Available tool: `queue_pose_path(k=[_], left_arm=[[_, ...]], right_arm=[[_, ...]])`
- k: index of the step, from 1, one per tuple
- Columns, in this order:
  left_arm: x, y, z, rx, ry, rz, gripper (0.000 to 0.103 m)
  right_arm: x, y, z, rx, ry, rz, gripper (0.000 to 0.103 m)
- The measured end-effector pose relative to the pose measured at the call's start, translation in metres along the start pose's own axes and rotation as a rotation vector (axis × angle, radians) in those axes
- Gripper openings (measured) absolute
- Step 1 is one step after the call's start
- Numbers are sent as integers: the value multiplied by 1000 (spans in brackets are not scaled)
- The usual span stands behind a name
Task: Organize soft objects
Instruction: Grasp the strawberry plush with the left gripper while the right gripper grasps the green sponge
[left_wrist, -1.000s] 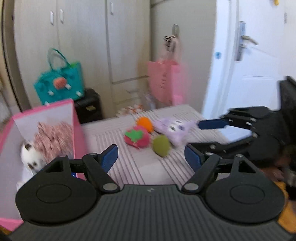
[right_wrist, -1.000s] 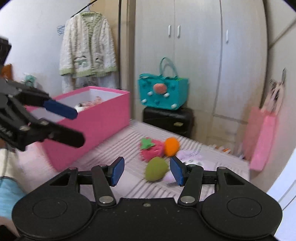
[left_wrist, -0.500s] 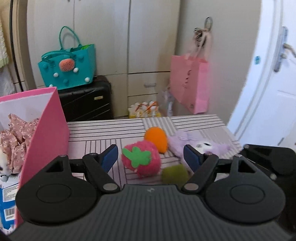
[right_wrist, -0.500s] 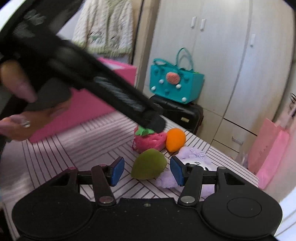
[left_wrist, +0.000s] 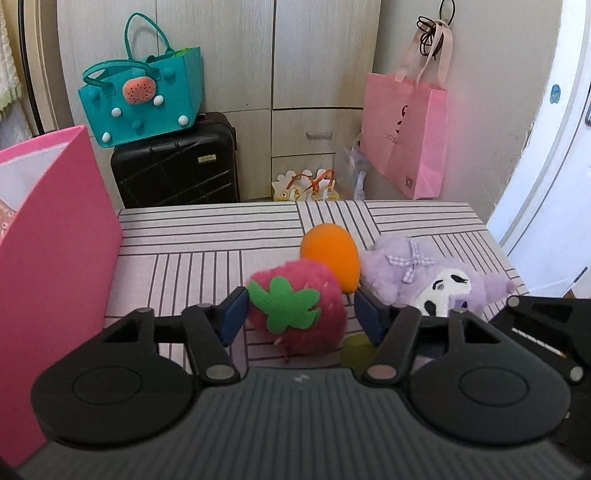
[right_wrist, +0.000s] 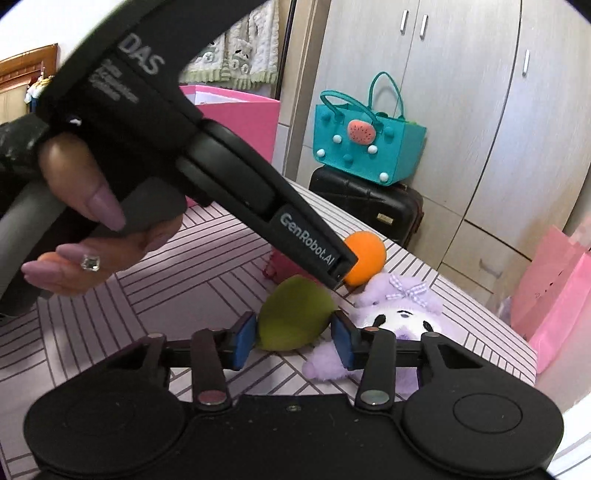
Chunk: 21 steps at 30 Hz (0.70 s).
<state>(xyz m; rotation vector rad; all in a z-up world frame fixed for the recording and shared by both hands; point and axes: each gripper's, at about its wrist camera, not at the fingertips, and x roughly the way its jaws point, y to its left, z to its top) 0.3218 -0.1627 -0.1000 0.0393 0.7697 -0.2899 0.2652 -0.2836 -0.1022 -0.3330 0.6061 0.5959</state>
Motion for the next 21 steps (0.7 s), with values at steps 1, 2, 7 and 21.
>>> queue_pose_path(k=[1, 2, 7, 21], left_arm=[[1, 1, 0, -5, 4, 1, 55], [2, 1, -1, -7, 7, -1, 55], [9, 2, -3, -19, 36, -10, 54], [-35, 7, -19, -40, -34, -40, 50]], right_arm=[[-1, 1, 0, -2, -2, -2, 48], [-1, 0, -1, -2, -2, -3, 47], [3, -5, -1, 25, -4, 5, 47], [-14, 5, 0, 128, -15, -15, 46]])
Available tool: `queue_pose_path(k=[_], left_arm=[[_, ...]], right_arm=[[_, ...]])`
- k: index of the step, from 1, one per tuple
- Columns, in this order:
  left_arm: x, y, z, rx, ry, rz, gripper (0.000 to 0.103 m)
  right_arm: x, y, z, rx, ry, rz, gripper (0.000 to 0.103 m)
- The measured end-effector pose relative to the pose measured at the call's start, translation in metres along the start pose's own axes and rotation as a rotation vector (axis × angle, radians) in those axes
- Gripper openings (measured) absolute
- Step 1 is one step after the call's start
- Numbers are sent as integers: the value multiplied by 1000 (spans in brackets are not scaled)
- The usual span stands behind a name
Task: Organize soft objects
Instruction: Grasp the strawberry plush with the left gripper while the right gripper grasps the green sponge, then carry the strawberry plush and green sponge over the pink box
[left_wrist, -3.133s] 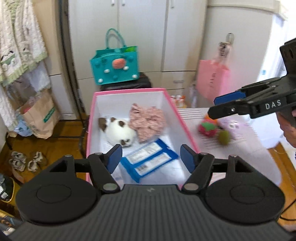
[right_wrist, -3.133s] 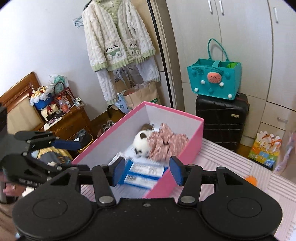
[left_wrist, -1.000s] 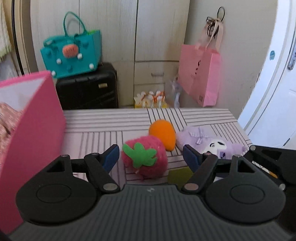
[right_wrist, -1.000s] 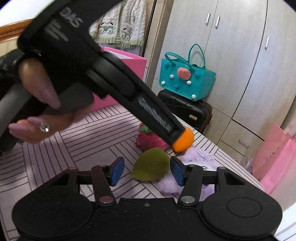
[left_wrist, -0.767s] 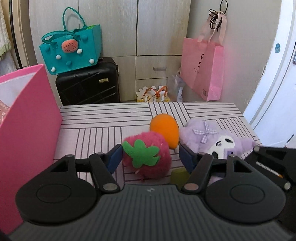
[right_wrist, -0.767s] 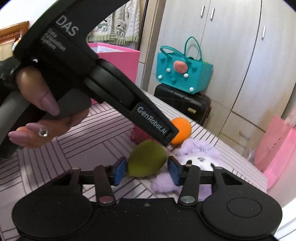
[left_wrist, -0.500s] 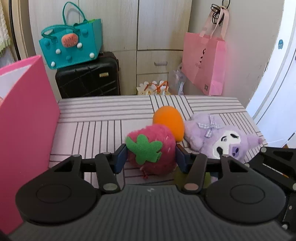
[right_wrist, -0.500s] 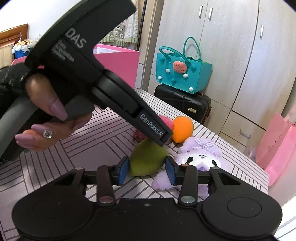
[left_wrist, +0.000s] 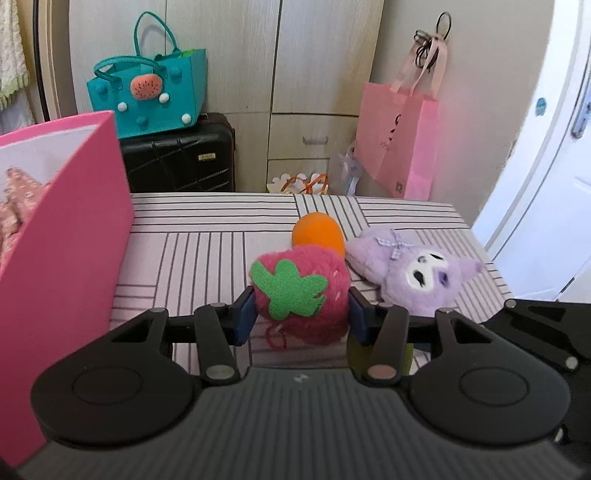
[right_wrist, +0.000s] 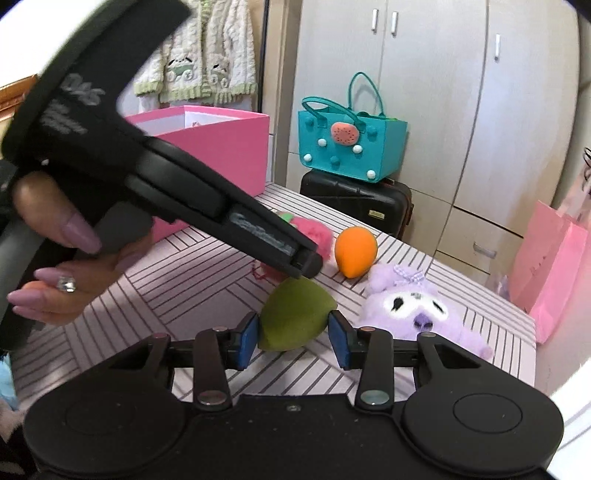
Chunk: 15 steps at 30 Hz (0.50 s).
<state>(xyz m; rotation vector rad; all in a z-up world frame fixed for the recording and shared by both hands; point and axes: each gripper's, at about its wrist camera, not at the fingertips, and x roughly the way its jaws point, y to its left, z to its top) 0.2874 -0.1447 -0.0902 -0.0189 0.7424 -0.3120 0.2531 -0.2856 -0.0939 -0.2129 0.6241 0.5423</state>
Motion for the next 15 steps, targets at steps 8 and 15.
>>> queue_pose_path(k=[8, 15], left_arm=[[-39, 11, -20, -22, 2, -73, 50], [-75, 19, -39, 17, 25, -120, 50]], right_arm=[[-23, 3, -9, 126, 26, 15, 46], [-41, 13, -16, 194, 46, 23, 46]])
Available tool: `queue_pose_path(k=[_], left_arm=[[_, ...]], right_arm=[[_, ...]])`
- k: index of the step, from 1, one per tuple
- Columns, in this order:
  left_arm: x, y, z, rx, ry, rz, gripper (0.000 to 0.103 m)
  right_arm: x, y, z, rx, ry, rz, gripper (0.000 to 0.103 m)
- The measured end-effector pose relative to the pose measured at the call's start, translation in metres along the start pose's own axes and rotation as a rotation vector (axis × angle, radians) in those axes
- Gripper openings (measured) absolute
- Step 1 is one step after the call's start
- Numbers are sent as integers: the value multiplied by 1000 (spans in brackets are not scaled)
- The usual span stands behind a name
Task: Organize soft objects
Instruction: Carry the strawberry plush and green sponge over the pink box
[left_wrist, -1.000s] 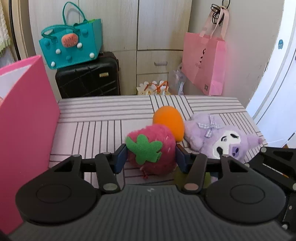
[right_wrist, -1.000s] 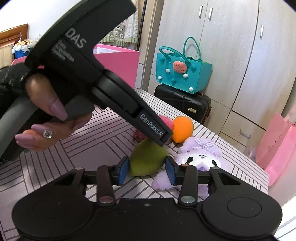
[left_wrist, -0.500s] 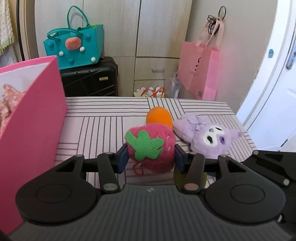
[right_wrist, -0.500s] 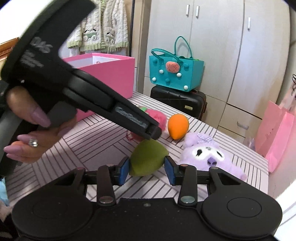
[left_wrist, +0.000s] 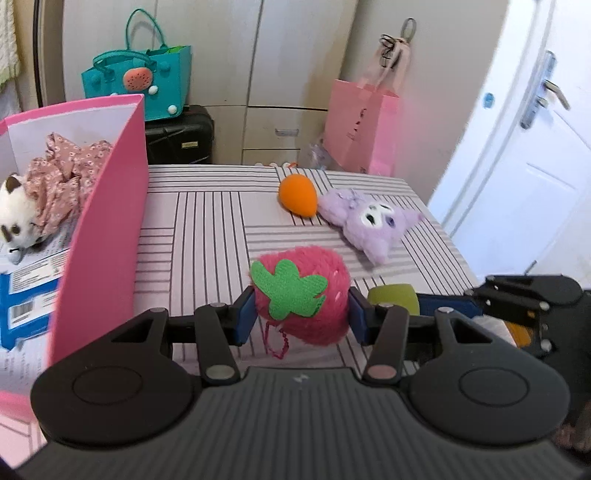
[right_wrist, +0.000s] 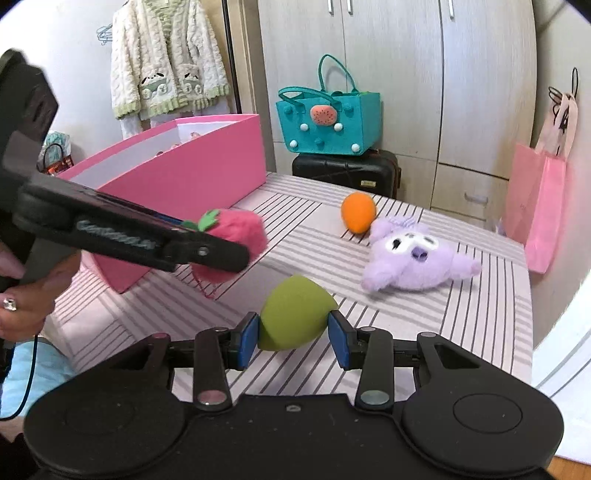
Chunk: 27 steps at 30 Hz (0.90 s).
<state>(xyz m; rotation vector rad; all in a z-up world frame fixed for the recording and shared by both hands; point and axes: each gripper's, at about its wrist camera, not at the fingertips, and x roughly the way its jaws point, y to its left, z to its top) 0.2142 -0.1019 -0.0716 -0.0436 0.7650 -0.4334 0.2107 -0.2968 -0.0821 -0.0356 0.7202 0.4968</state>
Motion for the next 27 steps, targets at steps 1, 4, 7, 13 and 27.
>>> queue_pose_path(k=[1, 4, 7, 13, 27], left_arm=[[-6, 1, -2, 7, 8, -12, 50], [-23, 5, -8, 15, 27, -40, 50], [-44, 6, -13, 41, 28, -52, 50], [-82, 8, -22, 104, 96, -97, 50], [-151, 29, -32, 126, 210, -90, 50]], right_arm=[[-2, 2, -2, 8, 5, 6, 46], [-10, 7, -8, 35, 24, 21, 46], [-16, 14, -11, 43, 44, 44, 46], [-41, 29, -11, 48, 47, 86, 46], [-96, 91, 19, -109, 47, 224, 46]])
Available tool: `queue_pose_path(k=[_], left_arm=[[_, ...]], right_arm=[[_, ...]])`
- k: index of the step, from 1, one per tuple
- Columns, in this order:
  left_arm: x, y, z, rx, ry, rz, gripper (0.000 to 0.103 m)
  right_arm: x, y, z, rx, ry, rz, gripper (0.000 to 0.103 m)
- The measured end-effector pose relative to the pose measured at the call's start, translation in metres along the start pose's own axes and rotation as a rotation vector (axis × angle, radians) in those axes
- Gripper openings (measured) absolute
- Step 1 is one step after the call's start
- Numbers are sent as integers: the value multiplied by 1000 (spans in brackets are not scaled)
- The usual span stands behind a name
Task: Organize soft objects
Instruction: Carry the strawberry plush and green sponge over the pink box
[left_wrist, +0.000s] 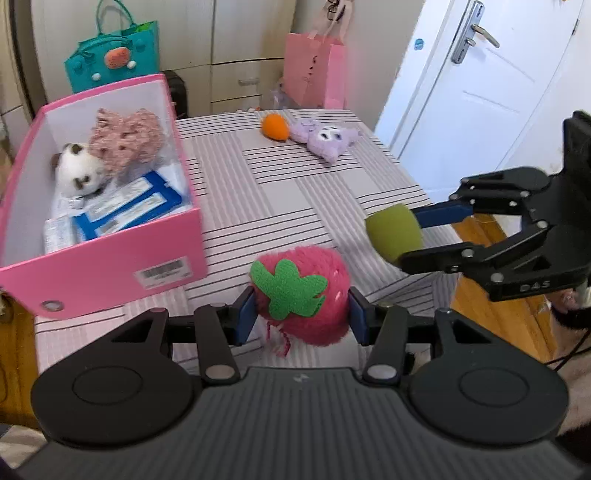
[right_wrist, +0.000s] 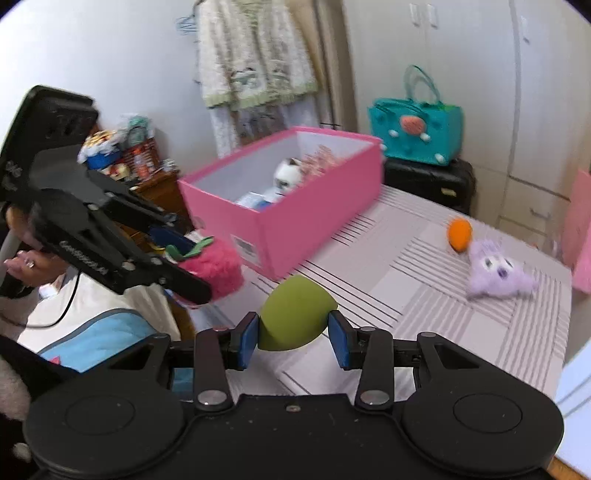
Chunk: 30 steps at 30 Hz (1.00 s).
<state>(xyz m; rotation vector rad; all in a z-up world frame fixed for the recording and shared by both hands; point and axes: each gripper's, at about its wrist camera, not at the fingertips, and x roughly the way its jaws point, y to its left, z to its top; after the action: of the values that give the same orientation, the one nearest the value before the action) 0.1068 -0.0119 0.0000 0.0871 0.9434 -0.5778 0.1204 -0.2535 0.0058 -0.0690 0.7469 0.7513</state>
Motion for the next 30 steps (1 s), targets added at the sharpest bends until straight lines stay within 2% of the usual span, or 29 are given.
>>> queue_pose_path(k=[7, 11, 17, 25, 28, 30], left_arm=[[-38, 16, -4, 10, -21, 52, 50], [-48, 26, -5, 11, -56, 112, 50], [-57, 52, 2, -14, -116, 138, 50], [-55, 89, 43, -4, -203, 169, 50], [-41, 111, 52, -70, -254, 211, 50], [-29, 125, 56, -111, -257, 257, 50]], right_arm=[[2, 28, 29, -41, 18, 106, 46], [11, 39, 46, -63, 4, 136, 47], [40, 43, 78, -85, -12, 170, 47], [88, 30, 134, -115, -37, 71, 47], [113, 26, 148, -142, -45, 27, 47], [128, 23, 151, -159, -54, -14, 47]])
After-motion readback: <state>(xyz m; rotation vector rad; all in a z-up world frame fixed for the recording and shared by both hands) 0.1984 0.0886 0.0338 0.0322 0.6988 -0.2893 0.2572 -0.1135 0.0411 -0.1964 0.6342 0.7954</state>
